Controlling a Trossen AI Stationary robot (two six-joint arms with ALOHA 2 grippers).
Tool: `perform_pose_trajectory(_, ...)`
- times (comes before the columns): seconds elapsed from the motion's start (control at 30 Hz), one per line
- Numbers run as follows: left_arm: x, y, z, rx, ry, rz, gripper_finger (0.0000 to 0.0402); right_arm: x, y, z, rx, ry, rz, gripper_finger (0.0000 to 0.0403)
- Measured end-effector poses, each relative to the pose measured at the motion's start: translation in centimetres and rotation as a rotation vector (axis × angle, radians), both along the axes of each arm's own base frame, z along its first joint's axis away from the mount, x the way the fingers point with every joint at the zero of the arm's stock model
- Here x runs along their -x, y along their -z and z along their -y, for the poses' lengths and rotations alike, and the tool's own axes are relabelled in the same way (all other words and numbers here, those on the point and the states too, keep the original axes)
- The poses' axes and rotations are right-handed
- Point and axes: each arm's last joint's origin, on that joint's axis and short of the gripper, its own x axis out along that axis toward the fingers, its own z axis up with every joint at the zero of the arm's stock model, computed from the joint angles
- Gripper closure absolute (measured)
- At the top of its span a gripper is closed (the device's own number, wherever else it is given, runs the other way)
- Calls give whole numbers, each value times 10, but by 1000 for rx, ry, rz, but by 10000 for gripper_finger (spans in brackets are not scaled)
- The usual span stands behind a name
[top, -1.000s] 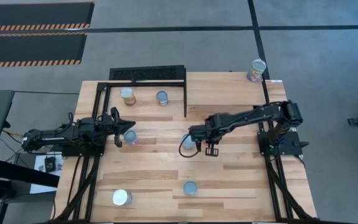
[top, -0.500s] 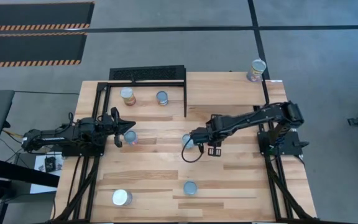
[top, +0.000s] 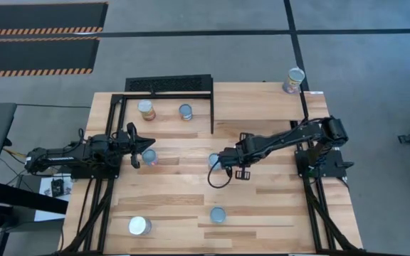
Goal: Pick and place cans onto a shelf
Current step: Put the bottom large canned corn on the shelf
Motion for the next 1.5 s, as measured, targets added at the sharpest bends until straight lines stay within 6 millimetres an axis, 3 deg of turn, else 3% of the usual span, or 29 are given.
perform_pose_trajectory(0.17, 0, 0, 0, 0, 0, 0, 401, 1, 0, 2, 6, -31, -22, 392)
perform_pose_trajectory(0.27, 0, 0, 0, 0, 0, 1, 401, 1, -2, 3, 5, -29, -34, 386)
perform_pose_trajectory(0.4, 0, 0, 0, 3, 0, 2, 401, -1, -24, 1, 7, -45, -43, 394)
perform_pose_trajectory(0.5, 0, 0, 0, -2, 0, 0, 401, -4, -55, -1, 35, -83, -15, 397)
perform_pose_trajectory(0.7, 0, 0, 0, -3, -1, 0, 401, -1, -143, 9, 160, -164, 117, 396)
perform_pose_trajectory(0.83, 0, 0, 0, -3, -1, 0, 401, 8, -192, 31, 235, -195, 231, 399)
perform_pose_trajectory(0.97, 0, 0, 0, -2, 0, 0, 401, 31, -220, 67, 296, -187, 259, 400)
perform_pose_trajectory(1.17, -1, 1, 0, -1, 0, -17, 401, 68, -222, 124, 292, -119, 172, 400)
perform_pose_trajectory(1.5, -4, 6, -1, 4, -17, -70, 401, 102, -187, 197, 173, -68, 10, 401)
